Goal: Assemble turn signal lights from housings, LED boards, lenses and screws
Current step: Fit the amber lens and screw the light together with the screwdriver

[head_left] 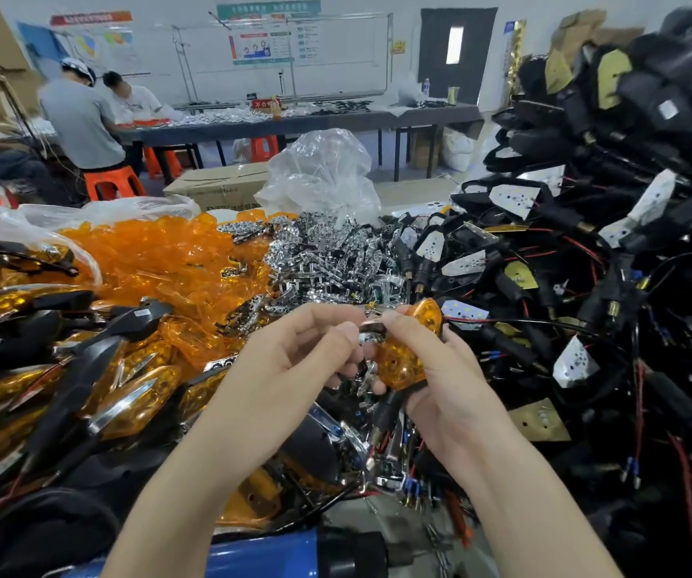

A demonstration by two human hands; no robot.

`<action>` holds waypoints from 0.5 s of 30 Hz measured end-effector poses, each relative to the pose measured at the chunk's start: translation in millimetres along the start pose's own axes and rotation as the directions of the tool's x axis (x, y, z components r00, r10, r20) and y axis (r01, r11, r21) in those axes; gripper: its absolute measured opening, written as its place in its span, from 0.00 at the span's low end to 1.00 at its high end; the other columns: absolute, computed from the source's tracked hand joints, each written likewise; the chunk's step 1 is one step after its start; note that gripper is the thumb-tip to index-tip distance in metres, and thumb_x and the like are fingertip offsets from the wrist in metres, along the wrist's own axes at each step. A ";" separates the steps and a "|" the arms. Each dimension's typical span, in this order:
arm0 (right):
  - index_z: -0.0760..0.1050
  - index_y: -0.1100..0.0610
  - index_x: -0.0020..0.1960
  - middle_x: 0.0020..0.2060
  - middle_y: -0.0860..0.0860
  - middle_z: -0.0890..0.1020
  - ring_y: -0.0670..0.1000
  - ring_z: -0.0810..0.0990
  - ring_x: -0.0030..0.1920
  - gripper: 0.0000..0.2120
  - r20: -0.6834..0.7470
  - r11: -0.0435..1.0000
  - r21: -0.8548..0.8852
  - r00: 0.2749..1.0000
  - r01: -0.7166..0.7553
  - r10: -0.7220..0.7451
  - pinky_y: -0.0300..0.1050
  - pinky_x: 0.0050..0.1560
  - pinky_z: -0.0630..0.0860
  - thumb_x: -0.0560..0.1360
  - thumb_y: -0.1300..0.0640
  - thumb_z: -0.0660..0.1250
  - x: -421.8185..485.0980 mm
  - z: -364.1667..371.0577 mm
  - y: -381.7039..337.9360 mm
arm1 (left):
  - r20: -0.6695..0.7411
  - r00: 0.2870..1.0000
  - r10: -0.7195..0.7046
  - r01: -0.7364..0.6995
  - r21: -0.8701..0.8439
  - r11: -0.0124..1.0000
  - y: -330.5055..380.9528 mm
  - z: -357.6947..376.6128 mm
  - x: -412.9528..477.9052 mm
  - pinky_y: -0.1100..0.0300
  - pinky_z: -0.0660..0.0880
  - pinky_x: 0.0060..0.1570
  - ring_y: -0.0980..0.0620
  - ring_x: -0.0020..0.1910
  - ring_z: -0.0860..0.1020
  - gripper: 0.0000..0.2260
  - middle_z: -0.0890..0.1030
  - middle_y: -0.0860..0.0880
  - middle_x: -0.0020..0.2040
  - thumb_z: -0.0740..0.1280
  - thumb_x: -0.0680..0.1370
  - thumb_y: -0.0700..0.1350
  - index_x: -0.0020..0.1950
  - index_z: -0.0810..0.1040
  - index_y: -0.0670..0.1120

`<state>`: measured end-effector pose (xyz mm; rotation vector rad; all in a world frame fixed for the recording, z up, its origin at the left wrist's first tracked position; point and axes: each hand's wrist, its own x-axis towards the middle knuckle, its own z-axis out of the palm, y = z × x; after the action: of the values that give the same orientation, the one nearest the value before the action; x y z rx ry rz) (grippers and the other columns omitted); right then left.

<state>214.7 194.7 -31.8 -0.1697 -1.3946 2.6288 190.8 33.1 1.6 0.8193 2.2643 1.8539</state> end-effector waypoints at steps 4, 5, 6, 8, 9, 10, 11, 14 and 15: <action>0.80 0.59 0.53 0.42 0.55 0.85 0.50 0.84 0.36 0.12 0.012 1.000 -0.014 1.000 -0.026 0.026 0.42 0.28 0.76 0.73 0.55 0.75 0.8 -2.1 0.2 | 0.058 0.998 0.032 -0.036 0.069 0.997 -0.2 -1.2 -1.2 0.68 0.77 0.51 0.58 0.49 0.83 0.19 0.85 0.54 0.49 0.68 0.72 0.57 0.63 0.78 0.59; 0.80 0.59 0.53 0.41 0.55 0.85 0.50 0.84 0.36 0.12 0.014 0.999 -0.017 0.999 -0.029 0.030 0.42 0.28 0.76 0.73 0.55 0.75 0.8 -2.3 1.0 | 0.045 0.998 0.045 -0.049 0.088 0.995 -1.5 0.3 -0.7 0.68 0.77 0.52 0.57 0.49 0.83 0.18 0.85 0.54 0.49 0.68 0.74 0.55 0.63 0.78 0.59; 0.80 0.59 0.54 0.41 0.55 0.85 0.50 0.84 0.36 0.13 0.016 0.999 -0.020 0.999 -0.032 0.033 0.43 0.28 0.76 0.73 0.54 0.75 0.7 -2.2 2.1 | 0.016 0.998 0.058 -0.059 0.101 0.993 -2.7 2.2 -0.3 0.68 0.77 0.51 0.57 0.48 0.83 0.15 0.85 0.54 0.48 0.68 0.76 0.53 0.62 0.78 0.59; 0.81 0.60 0.55 0.42 0.56 0.85 0.51 0.85 0.37 0.15 0.018 0.999 -0.036 0.999 -0.040 0.041 0.43 0.28 0.76 0.73 0.53 0.76 0.7 -0.8 4.8 | -0.058 0.995 0.083 -0.075 0.120 0.990 -4.0 6.2 1.3 0.68 0.77 0.48 0.58 0.46 0.83 0.10 0.85 0.56 0.45 0.67 0.79 0.48 0.58 0.80 0.59; 0.82 0.60 0.55 0.43 0.56 0.86 0.51 0.85 0.38 0.15 0.014 0.998 -0.048 0.999 -0.046 0.046 0.43 0.28 0.76 0.74 0.51 0.76 1.1 0.3 6.3 | -0.090 0.992 0.093 -0.081 0.125 0.989 -4.5 7.4 1.9 0.69 0.76 0.47 0.60 0.46 0.83 0.09 0.85 0.58 0.45 0.67 0.79 0.47 0.57 0.80 0.59; 0.81 0.59 0.56 0.43 0.55 0.86 0.52 0.85 0.39 0.16 0.006 0.997 -0.055 0.999 -0.051 0.052 0.43 0.28 0.76 0.75 0.49 0.75 1.6 1.5 7.3 | -0.119 0.988 0.101 -0.085 0.127 0.988 -5.1 7.5 2.1 0.71 0.76 0.46 0.61 0.46 0.83 0.08 0.84 0.59 0.46 0.67 0.79 0.48 0.57 0.80 0.58; 0.81 0.57 0.55 0.42 0.54 0.85 0.52 0.85 0.38 0.18 -0.010 0.997 -0.050 0.999 -0.054 0.053 0.44 0.28 0.76 0.74 0.45 0.75 2.4 2.6 7.7 | -0.148 0.983 0.108 -0.089 0.126 0.988 -5.6 6.8 2.5 0.72 0.75 0.45 0.62 0.46 0.82 0.08 0.84 0.60 0.47 0.67 0.79 0.49 0.56 0.80 0.58; 0.79 0.54 0.49 0.36 0.51 0.83 0.51 0.82 0.33 0.24 -0.056 0.999 0.020 0.998 -0.032 0.033 0.43 0.26 0.75 0.64 0.36 0.74 4.7 5.2 4.1 | -0.171 0.978 0.117 -0.099 0.110 0.989 -5.5 0.1 2.6 0.70 0.76 0.44 0.61 0.46 0.82 0.07 0.84 0.59 0.48 0.65 0.79 0.52 0.55 0.80 0.58; 0.78 0.53 0.48 0.35 0.51 0.82 0.51 0.81 0.32 0.25 -0.062 0.999 0.042 0.998 -0.023 0.025 0.43 0.27 0.75 0.62 0.34 0.74 5.0 6.2 2.6 | -0.149 0.983 0.108 -0.092 0.109 0.990 -4.6 -1.7 2.2 0.69 0.77 0.43 0.60 0.45 0.82 0.08 0.85 0.57 0.48 0.64 0.78 0.54 0.54 0.80 0.58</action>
<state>208.5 189.2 -30.6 -0.2625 -1.3263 2.6448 186.7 32.1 -1.8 0.8464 2.4734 1.9204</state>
